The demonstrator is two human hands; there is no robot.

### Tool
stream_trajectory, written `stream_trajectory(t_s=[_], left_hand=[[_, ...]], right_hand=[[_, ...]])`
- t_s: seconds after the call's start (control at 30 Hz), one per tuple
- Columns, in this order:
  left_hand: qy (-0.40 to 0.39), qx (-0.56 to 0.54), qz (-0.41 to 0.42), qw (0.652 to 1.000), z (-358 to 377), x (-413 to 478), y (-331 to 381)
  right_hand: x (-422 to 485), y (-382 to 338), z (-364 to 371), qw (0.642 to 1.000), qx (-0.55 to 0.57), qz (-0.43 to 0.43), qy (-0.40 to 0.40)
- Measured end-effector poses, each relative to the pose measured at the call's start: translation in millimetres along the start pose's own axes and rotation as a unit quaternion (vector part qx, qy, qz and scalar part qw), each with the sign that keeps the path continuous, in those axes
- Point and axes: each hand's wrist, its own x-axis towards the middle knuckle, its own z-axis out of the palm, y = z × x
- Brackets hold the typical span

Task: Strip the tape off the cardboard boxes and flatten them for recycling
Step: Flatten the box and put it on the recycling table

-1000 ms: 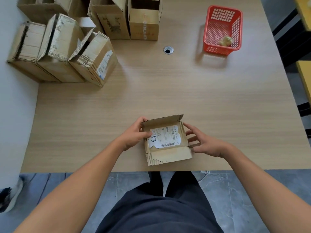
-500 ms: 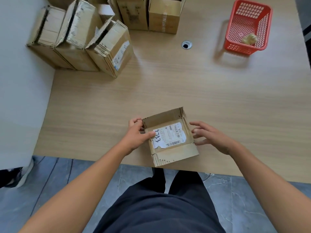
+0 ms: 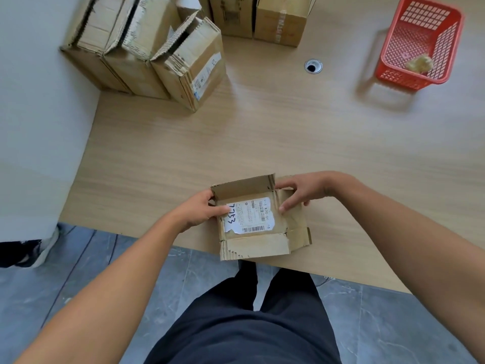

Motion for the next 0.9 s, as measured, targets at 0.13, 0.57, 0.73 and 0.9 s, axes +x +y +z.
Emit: stream_trajectory(t_s=[0.13, 0.57, 0.73, 0.9], left_hand=[[0.003, 0.017, 0.006, 1.000, 0.2, 3.7, -1.2], [0.306, 0.008, 0.033, 0.951, 52.3, 1.0, -12.3], [0.351, 0.068, -0.012, 0.934, 68.1, 2.3, -10.9], [0.274, -0.023, 0.035, 0.961, 60.8, 2.1, 13.9]], right_hand=[[7.0, -5.1, -9.3, 1.000, -0.006, 0.009, -0.028], [2.0, 30.4, 109.2, 0.889, -0.089, 0.130, 0.430], [10.6, 25.1, 143.9, 0.884, -0.001, 0.142, 0.446], [-11.2, 19.7, 131.4, 0.852, 0.166, 0.078, 0.491]])
